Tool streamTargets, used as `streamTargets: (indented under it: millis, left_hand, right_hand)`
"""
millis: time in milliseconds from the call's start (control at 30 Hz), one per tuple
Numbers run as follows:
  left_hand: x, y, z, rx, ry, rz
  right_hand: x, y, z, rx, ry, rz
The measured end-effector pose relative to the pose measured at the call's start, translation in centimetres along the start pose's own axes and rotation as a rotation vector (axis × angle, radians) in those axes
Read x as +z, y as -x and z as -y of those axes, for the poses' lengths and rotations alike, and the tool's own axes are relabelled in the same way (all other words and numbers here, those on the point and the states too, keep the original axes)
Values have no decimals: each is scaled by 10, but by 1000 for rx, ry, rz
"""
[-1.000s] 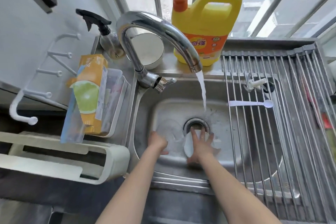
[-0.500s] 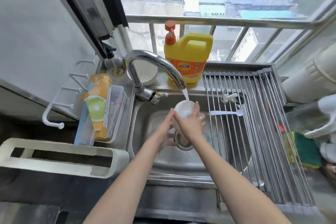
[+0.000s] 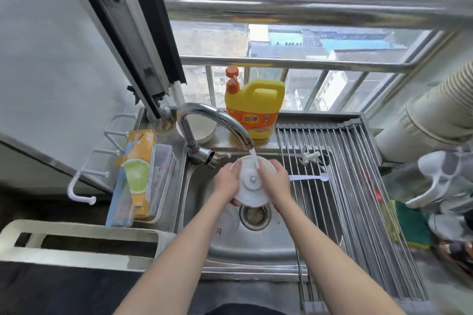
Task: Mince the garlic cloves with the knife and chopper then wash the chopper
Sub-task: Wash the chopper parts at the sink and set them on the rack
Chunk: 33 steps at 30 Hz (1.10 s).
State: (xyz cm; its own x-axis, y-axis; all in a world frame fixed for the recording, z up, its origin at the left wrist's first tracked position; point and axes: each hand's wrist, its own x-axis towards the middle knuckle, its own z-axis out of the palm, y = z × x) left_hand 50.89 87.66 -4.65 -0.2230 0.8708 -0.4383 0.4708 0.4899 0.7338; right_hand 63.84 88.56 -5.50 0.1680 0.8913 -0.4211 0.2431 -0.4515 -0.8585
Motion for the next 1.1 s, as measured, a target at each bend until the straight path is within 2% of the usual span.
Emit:
streamTargets:
  millis: [133, 167, 233, 300, 367, 433, 500, 600, 667, 733, 833, 867, 967, 1033, 1100]
  left_hand:
    - [-4, -4, -7, 5, -76, -9]
    - [-5, -4, -11, 20, 7, 48]
    - [-5, -3, -20, -3, 345, 249]
    - [0, -2, -20, -101, 612, 330]
    - [6, -3, -22, -165, 634, 191]
    - [11, -6, -21, -157, 522, 52]
    - [10, -10, -22, -71, 373, 92]
    - [8, -12, -23, 4, 225, 273]
    - [9, -12, -21, -1, 232, 281]
    - [12, -11, -20, -24, 276, 248]
    - [17, -10, -19, -96, 464, 194]
    - [16, -9, -19, -128, 571, 224]
    - [14, -2, -18, -201, 806, 470]
    - [11, 0, -17, -218, 800, 487]
    - [11, -2, -16, -189, 682, 370]
  right_hand:
    - [6, -1, -3, 15, 44, -141]
    - [7, 0, -3, 35, 30, -188]
    - [10, 3, -4, 125, -51, -294]
    - [11, 6, -4, 201, -206, -355]
    - [12, 7, -4, 211, -319, -310]
    - [9, 5, -9, 138, -324, -222]
    - [-4, 3, -11, 10, -269, -169]
    - [-28, -4, -8, -173, -58, -42]
    - [-34, -7, -4, -189, 51, 82]
    - [-33, -8, 0, -148, 95, 103]
    - [-24, -5, 0, -93, 90, -44]
    - [-19, -3, 1, -46, 55, -125]
    - [-5, 3, 5, 131, -88, -404]
    - [2, 6, 4, 136, -142, -476]
    - [2, 9, 3, 83, -173, -432]
